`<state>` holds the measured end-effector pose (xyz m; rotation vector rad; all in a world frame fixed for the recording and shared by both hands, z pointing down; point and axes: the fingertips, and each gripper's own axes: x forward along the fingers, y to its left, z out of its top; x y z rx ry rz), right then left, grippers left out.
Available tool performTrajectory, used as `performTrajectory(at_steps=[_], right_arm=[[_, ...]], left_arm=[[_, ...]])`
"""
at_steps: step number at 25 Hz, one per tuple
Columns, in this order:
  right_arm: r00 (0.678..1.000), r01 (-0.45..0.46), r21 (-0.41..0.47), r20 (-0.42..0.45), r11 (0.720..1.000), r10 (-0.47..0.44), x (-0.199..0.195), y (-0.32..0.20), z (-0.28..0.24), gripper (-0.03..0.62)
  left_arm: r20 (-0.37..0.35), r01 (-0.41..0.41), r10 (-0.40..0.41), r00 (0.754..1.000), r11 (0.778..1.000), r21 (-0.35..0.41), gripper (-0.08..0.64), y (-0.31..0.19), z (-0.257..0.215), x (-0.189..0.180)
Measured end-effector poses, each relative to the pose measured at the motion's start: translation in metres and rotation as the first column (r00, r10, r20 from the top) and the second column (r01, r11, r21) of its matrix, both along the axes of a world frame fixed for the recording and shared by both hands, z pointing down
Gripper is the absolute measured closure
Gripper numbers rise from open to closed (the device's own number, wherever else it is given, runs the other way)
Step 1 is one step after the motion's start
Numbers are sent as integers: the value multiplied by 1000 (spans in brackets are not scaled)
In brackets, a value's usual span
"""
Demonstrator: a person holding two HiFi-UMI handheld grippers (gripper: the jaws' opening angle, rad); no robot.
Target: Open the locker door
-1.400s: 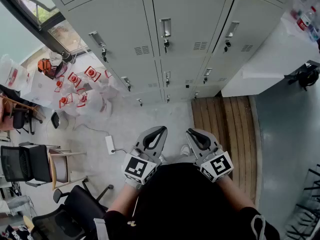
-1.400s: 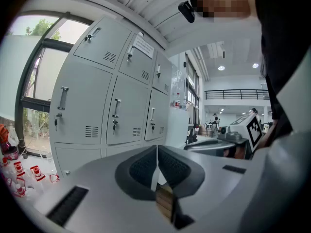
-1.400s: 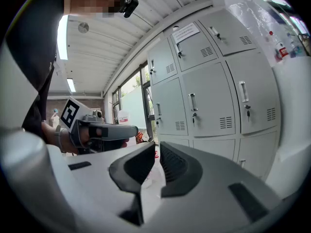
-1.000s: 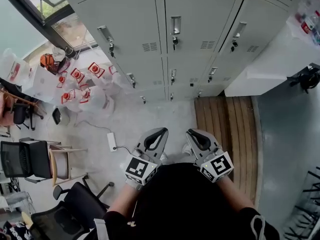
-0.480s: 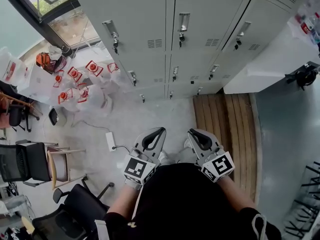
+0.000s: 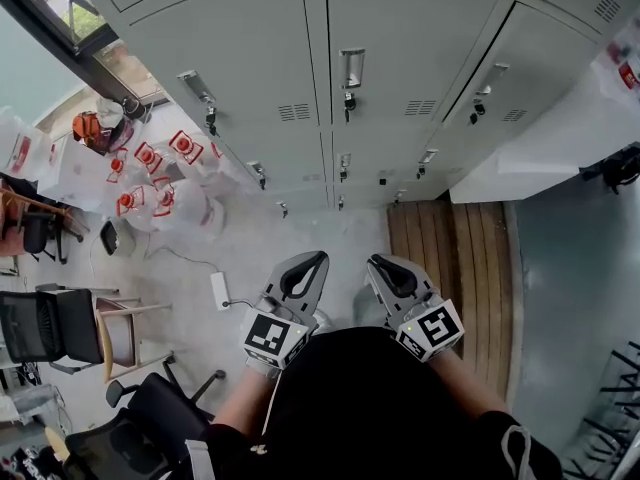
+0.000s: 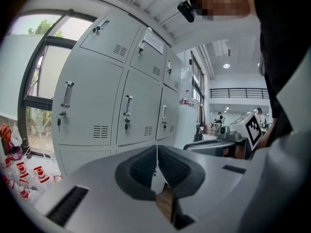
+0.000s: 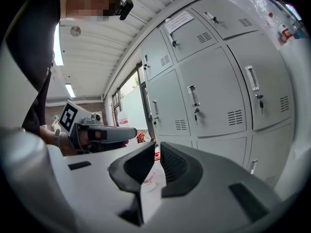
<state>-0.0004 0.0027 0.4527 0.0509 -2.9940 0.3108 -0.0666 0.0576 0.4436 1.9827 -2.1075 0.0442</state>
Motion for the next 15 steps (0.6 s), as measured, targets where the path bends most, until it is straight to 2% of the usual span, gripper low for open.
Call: performTrajectory(at_steps=[8,15], right_arm=[[997,54,6,47,999,-54,-35,-97,-10,541],[991,99,44,83,994,-103,-78,-149,-34,540]], left_arm=[[29,102,-102,994,995,0,534,-79,-12,-35],[31,213,-214,976,976,40,534,-108,-31,-69]])
